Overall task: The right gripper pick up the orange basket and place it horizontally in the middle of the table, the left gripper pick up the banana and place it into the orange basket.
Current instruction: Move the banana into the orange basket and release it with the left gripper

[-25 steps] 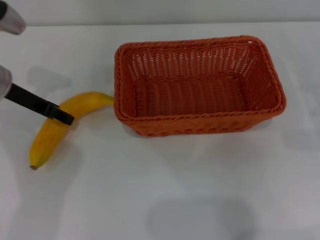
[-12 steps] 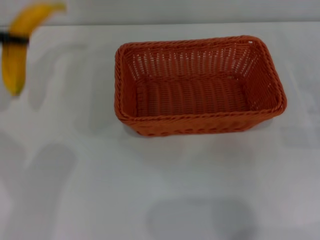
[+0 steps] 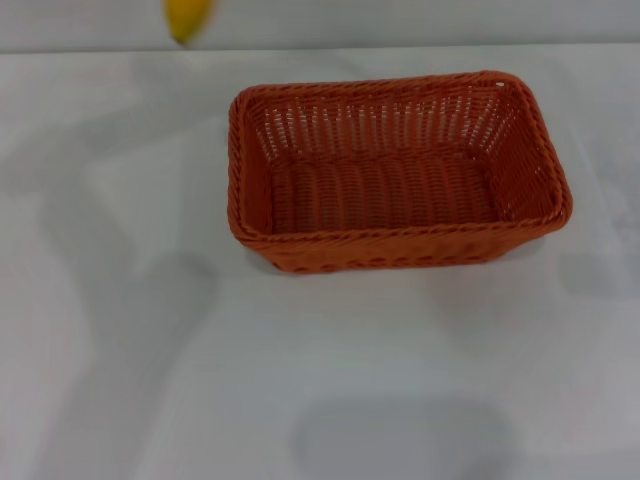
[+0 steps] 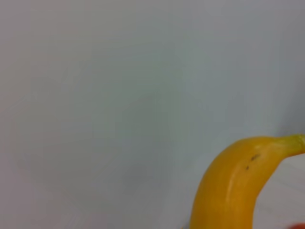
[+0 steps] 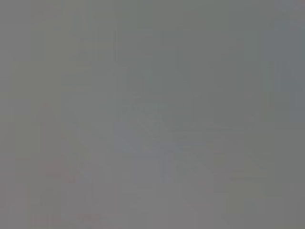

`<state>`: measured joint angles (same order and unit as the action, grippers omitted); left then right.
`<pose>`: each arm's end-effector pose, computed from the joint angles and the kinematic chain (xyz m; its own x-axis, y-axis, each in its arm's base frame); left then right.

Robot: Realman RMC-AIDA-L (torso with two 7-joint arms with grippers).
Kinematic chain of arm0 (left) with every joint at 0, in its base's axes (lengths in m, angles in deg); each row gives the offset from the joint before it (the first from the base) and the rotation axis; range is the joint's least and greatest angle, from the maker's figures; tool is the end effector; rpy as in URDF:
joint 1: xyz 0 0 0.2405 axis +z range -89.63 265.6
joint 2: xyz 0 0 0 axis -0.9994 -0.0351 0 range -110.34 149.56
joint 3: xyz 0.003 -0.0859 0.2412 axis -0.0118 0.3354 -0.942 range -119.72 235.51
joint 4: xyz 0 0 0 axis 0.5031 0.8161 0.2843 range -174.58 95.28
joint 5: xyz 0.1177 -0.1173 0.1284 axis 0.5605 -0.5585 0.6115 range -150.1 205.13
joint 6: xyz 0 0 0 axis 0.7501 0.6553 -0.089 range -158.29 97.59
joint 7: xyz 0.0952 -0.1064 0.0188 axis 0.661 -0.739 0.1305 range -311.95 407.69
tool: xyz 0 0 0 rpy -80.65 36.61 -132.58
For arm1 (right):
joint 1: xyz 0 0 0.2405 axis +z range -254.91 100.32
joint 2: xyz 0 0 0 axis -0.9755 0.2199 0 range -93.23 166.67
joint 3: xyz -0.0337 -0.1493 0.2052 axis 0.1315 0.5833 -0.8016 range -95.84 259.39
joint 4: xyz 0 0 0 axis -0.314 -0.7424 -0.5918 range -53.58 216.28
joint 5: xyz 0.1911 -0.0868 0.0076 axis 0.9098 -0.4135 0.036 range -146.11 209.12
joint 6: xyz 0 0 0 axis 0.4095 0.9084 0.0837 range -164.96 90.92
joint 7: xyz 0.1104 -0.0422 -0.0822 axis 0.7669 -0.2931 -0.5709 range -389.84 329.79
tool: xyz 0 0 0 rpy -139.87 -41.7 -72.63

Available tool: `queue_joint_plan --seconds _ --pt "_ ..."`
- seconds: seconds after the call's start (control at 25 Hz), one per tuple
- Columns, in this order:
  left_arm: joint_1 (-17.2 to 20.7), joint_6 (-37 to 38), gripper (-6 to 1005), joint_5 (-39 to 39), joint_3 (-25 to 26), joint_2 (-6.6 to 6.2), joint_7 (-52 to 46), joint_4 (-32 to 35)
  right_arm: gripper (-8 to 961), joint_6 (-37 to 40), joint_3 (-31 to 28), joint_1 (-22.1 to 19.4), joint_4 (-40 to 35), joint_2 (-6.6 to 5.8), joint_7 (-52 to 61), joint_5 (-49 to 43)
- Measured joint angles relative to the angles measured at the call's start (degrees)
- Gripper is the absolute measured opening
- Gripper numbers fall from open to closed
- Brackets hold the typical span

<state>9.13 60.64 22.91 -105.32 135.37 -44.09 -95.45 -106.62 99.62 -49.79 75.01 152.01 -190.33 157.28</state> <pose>-0.1080 0.4699 0.1084 0.8932 0.2914 0.3425 0.4271 -0.7882 -0.4431 0.3684 0.3463 0.0863 0.7030 0.1657 -0.6916 -0.7082 0.0735 -0.7022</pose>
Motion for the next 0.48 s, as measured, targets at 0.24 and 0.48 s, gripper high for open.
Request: queue_joint_plan --seconds 0.24,0.48 --pt "-7.2 -8.9 525 17.2 0.0 3.01 2.2 15.3 746 -0.2 0.0 0.0 0.2 0.09 0.9 0.0" --pt "-7.6 -21.0 556 24.5 0.1 3.3 2.2 30.3 746 -0.7 -0.1 -0.5 0.2 0.19 1.8 0.0"
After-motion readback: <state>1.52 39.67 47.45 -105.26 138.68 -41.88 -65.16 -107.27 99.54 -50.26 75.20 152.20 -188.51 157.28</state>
